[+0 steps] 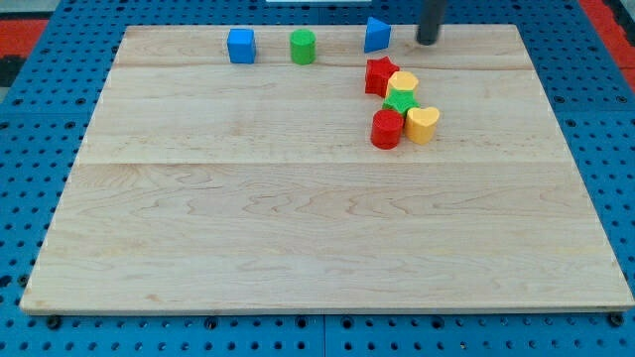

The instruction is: Push the blue triangle to the center top

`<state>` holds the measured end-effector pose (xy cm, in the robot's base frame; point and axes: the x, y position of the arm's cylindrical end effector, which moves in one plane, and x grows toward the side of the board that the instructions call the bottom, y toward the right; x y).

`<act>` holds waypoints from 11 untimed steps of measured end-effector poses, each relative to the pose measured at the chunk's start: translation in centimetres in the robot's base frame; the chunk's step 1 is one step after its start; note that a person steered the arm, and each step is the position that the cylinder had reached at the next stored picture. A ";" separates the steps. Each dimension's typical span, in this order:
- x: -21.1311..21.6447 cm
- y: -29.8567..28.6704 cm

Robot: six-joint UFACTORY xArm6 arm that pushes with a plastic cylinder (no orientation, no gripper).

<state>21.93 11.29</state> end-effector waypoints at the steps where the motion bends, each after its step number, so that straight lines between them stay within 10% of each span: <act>1: 0.0 -9.4; 5: -2.7 4.1; 10: -2.0 -12.7; 11: 3.7 -15.7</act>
